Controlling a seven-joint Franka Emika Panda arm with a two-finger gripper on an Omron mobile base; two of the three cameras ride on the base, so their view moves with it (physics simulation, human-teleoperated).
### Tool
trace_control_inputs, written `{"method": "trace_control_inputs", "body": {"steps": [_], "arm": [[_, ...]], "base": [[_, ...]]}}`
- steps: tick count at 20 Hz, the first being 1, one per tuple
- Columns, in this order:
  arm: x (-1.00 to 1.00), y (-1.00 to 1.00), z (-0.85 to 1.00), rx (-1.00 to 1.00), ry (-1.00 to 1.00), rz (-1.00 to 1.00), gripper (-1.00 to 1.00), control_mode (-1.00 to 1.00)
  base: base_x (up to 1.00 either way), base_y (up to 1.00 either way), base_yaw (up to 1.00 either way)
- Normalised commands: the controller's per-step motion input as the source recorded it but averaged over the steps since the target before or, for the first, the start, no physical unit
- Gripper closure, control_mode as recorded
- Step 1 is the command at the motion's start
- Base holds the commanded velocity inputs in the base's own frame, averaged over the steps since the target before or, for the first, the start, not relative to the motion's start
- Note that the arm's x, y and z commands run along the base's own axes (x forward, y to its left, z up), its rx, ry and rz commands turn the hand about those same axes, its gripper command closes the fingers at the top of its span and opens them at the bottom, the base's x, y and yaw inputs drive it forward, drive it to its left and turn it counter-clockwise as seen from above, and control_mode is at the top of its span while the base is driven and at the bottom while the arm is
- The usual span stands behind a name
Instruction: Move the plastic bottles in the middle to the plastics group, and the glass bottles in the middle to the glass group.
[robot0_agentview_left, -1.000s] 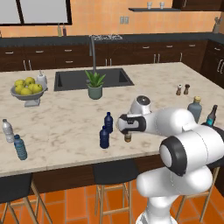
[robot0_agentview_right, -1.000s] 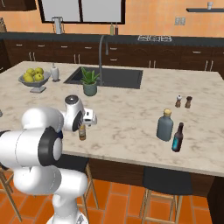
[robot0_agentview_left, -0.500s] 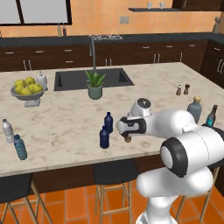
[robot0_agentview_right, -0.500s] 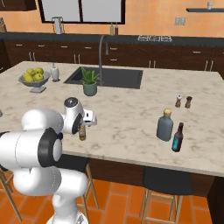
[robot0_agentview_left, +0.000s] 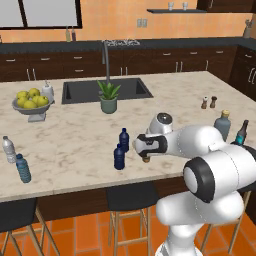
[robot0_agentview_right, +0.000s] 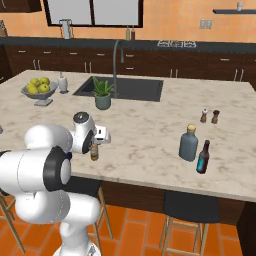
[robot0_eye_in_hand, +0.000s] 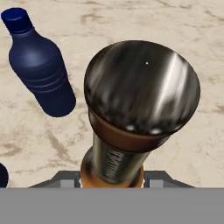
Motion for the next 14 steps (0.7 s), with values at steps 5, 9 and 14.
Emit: {"method": "trace_control_inputs", "body": {"steps": [5, 9, 14], "arm": [[-0.08, -0.2, 0.1, 0.0, -0.01, 0.0, 1.0, -1.0], [-0.09, -0.71, 0.35, 0.0, -0.03, -0.03, 1.0, -1.0], [0.0, -0.9, 0.26, 0.0, -0.02, -0.03, 1.0, -1.0]], "base": [[0.0, 0.0, 0.0], [0.0, 0.0, 0.0], [0.0, 0.0, 0.0]]}}
